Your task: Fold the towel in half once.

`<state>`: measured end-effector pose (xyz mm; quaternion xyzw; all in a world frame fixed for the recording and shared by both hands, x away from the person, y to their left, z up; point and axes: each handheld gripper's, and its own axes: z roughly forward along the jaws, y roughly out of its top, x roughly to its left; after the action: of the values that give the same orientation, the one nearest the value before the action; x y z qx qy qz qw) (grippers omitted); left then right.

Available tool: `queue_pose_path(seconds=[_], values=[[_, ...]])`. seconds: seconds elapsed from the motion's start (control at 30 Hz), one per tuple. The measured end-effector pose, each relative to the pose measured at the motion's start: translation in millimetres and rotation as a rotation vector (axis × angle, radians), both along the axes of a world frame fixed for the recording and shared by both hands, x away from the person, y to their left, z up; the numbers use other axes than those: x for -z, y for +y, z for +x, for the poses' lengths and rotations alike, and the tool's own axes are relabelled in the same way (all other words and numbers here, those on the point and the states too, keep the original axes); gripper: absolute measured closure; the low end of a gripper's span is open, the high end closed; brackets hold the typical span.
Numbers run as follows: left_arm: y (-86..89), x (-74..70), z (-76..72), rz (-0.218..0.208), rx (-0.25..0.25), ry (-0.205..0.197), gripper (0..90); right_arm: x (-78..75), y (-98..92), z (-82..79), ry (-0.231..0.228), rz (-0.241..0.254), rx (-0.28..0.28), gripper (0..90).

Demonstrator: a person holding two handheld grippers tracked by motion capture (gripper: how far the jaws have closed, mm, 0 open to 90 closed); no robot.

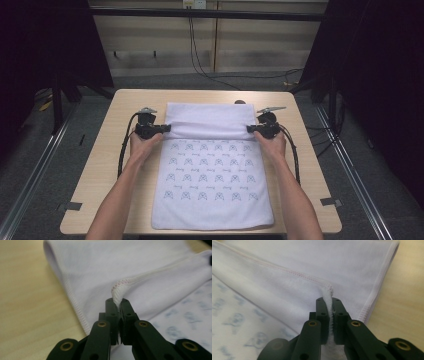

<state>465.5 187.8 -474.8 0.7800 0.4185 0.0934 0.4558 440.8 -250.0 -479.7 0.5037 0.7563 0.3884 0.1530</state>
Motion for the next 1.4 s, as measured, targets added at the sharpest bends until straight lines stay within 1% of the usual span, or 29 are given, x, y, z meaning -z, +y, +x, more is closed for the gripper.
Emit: queue_pose_path(seconds=[0.03, 0.1, 0.13, 0.17, 0.2, 0.23, 0.3, 0.33, 0.4, 0.43, 0.5, 0.53, 0.57, 0.6, 0.67, 0.7, 0.73, 0.8, 0.87, 0.9, 0.97, 1.07, 1.13, 1.2, 1.23, 1.27, 1.33, 1.37, 1.4], values=[[1.8, -8.7, -3.8, -0.014, 0.004, -0.022, 87.4, -9.1, -4.2, -2.9, -0.024, 0.036, 0.0, 86.3], [7.5, -28.5, -12.4, -0.081, 0.032, -0.054, 87.3, -30.0, -13.4, -9.4, -0.097, 0.105, -0.001, 86.2], [10.4, -41.9, -19.7, -0.117, 0.043, -0.081, 87.2, -41.5, -15.9, -13.9, -0.137, 0.104, -0.002, 86.2], [11.1, -49.9, -24.7, -0.127, 0.046, -0.103, 87.1, -55.3, -18.8, -19.4, -0.173, 0.116, -0.015, 86.2], [11.6, -60.6, -31.9, -0.136, 0.06, -0.13, 87.1, -63.4, -20.0, -22.9, -0.19, 0.118, -0.022, 86.2], [12.2, -71.2, -39.6, -0.132, 0.068, -0.161, 87.1, -74.5, -20.8, -28.6, -0.216, 0.113, -0.031, 86.2], [15.5, -94.2, -55.2, -0.133, 0.095, -0.218, 87.0, -95.7, -23.0, -41.2, -0.263, 0.133, -0.059, 86.1], [16.6, -101.6, -60.4, -0.135, 0.099, -0.228, 87.0, -108.4, -24.5, -49.9, -0.285, 0.137, -0.075, 86.1], [19.6, -122.1, -75.0, -0.145, 0.13, -0.253, 86.7, -124.5, -26.6, -62.1, -0.304, 0.141, -0.11, 86.0], [20.3, -127.8, -80.9, -0.144, 0.131, -0.261, 86.4, -134.6, -27.4, -72.1, -0.324, 0.129, -0.124, 85.9], [20.4, -140.0, -96.7, -0.129, 0.153, -0.292, 86.5, -145.7, -28.4, -86.0, -0.325, 0.135, -0.152, 85.9], [20.7, -144.3, -104.6, -0.12, 0.163, -0.309, 86.4, -151.1, -28.0, -94.8, -0.334, 0.118, -0.159, 85.9], [22.1, -147.3, -112.5, -0.124, 0.168, -0.317, 86.4, -155.0, -28.1, -103.3, -0.342, 0.108, -0.174, 85.9], [25.0, -148.6, -119.0, -0.138, 0.172, -0.318, 86.4, -157.3, -27.9, -112.2, -0.342, 0.114, -0.188, 85.9], [32.2, -143.2, -131.1, -0.169, 0.178, -0.303, 86.5, -156.0, -27.4, -134.6, -0.354, 0.129, -0.232, 85.9], [33.4, -138.6, -134.8, -0.164, 0.178, -0.296, 86.5, -151.9, -26.8, -143.8, -0.348, 0.139, -0.246, 85.9], [34.1, -128.6, -142.0, -0.147, 0.184, -0.286, 86.5, -147.7, -25.9, -150.1, -0.341, 0.137, -0.258, 85.9], [33.9, -111.8, -152.3, -0.127, 0.195, -0.257, 86.5, -132.7, -22.3, -165.9, -0.311, 0.112, -0.285, 85.8], [35.2, -90.5, -166.0, -0.142, 0.218, -0.204, 86.5, -114.5, -20.3, -179.6, -0.269, 0.095, -0.312, 85.7], [35.9, -79.7, -173.2, -0.131, 0.226, -0.185, 86.6, -104.7, -20.1, -185.7, -0.245, 0.087, -0.313, 85.7], [38.1, -56.2, -187.3, -0.111, 0.248, -0.125, 86.6, -83.6, -20.7, -196.0, -0.187, 0.087, -0.33, 85.6], [40.1, -28.1, -202.6, -0.069, 0.275, -0.067, 86.3, -51.1, -19.8, -208.2, -0.1, 0.094, -0.356, 84.8], [38.0, -12.0, -208.4, -0.04, 0.295, -0.018, 86.1, -28.9, -15.8, -214.7, -0.032, 0.076, -0.37, 84.0], [34.6, -2.8, -212.0, -0.008, 0.313, 0.016, 85.8, -14.5, -12.6, -217.4, 0.012, 0.057, -0.382, 83.6], [33.6, -1.6, -214.7, 0.006, 0.328, 0.019, 85.6, -10.5, -11.5, -220.0, 0.025, 0.042, -0.396, 82.8], [32.7, -2.2, -218.0, 0.007, 0.343, 0.014, 85.6, -9.1, -11.6, -223.0, 0.03, 0.042, -0.402, 81.7], [34.3, -3.5, -224.3, 0.002, 0.355, 0.006, 84.8, -10.3, -14.5, -232.1, 0.036, 0.097, -0.424, 77.0], [35.4, -2.8, -228.7, -0.007, 0.354, 0.001, 84.3, -10.7, -15.2, -235.7, 0.041, 0.093, -0.434, 74.6], [35.7, -2.4, -232.3, 0.012, 0.368, 0.004, 84.1, -11.0, -15.5, -241.1, 0.052, 0.082, -0.447, 72.0]])
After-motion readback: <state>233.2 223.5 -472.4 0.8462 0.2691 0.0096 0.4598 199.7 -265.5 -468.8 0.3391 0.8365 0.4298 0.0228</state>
